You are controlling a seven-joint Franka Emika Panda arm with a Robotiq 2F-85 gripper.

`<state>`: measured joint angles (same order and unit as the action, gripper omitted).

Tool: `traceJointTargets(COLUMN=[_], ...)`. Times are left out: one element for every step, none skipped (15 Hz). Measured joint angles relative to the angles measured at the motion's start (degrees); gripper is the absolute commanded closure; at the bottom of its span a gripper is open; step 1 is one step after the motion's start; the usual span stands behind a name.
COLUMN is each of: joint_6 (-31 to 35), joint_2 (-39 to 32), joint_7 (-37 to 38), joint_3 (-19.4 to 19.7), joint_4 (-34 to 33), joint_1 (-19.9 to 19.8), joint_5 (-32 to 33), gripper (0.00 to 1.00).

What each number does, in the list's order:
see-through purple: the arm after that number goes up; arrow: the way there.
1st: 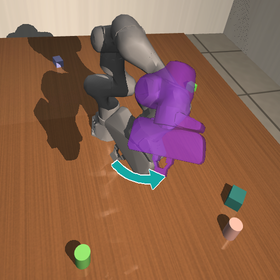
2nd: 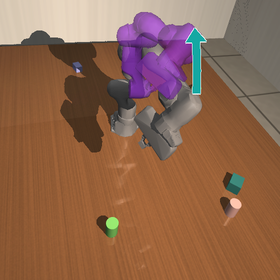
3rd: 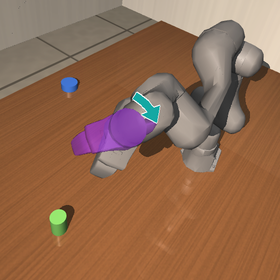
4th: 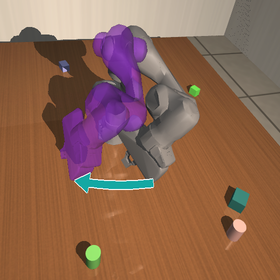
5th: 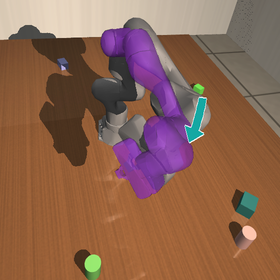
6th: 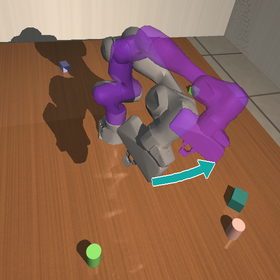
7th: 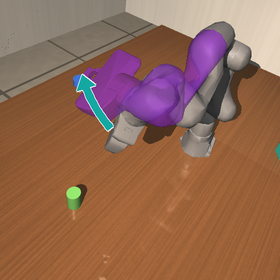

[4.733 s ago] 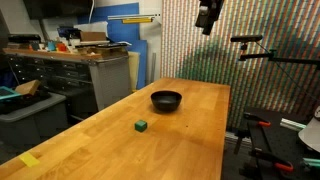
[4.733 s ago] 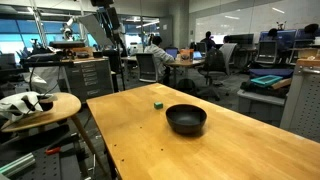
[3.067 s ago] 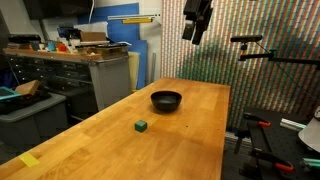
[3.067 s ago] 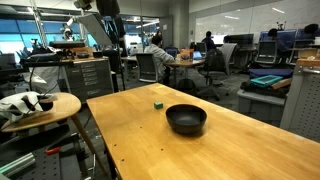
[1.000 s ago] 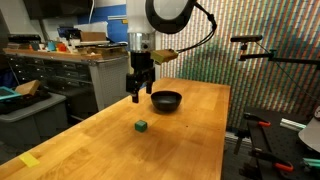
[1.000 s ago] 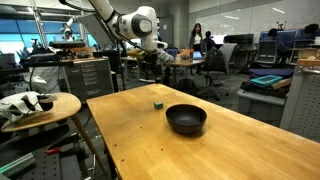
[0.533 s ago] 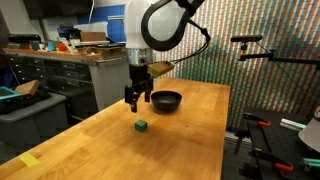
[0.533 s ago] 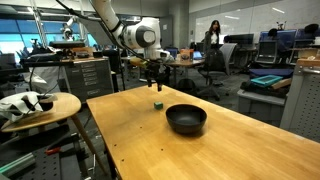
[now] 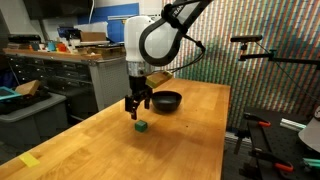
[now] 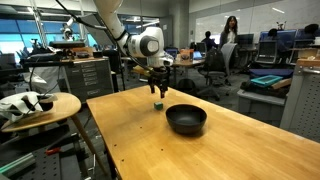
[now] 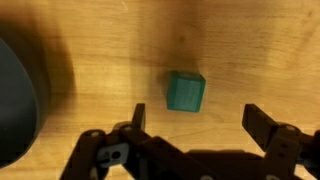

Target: Put the green block in the black bowl

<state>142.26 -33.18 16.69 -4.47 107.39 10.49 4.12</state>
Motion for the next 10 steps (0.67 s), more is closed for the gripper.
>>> traceJointTargets(joint_6=[0.1, 0.2, 0.5, 0.7, 0.9, 1.0, 1.1, 1.1, 1.1, 1.1], joint_2=[-0.5, -1.0, -1.6, -2.1, -2.6, -3.2, -3.7, -4.2, -4.7, -5.2], joint_7=[0.0, 0.0, 0.0, 0.0, 0.0, 0.0, 0.0, 0.0, 0.0, 0.0], joint_3=[0.1, 0.2, 0.4, 0.4, 0.5, 0.6, 0.7, 0.7, 0.8, 0.8], joint_4=[-0.3, -0.6, -0.8, -1.1, -1.4, -1.6, -2.0, -2.4, -2.7, -3.1], joint_1=[0.0, 0.0, 0.0, 0.0, 0.0, 0.0, 0.0, 0.0, 0.0, 0.0], joint_5=[0.0, -0.1, -0.2, -0.3, -0.5, -0.7, -0.9, -1.2, -1.4, -1.6], gripper=[0.0, 0.0, 0.0, 0.0, 0.0, 0.0, 0.0, 0.0, 0.0, 0.0])
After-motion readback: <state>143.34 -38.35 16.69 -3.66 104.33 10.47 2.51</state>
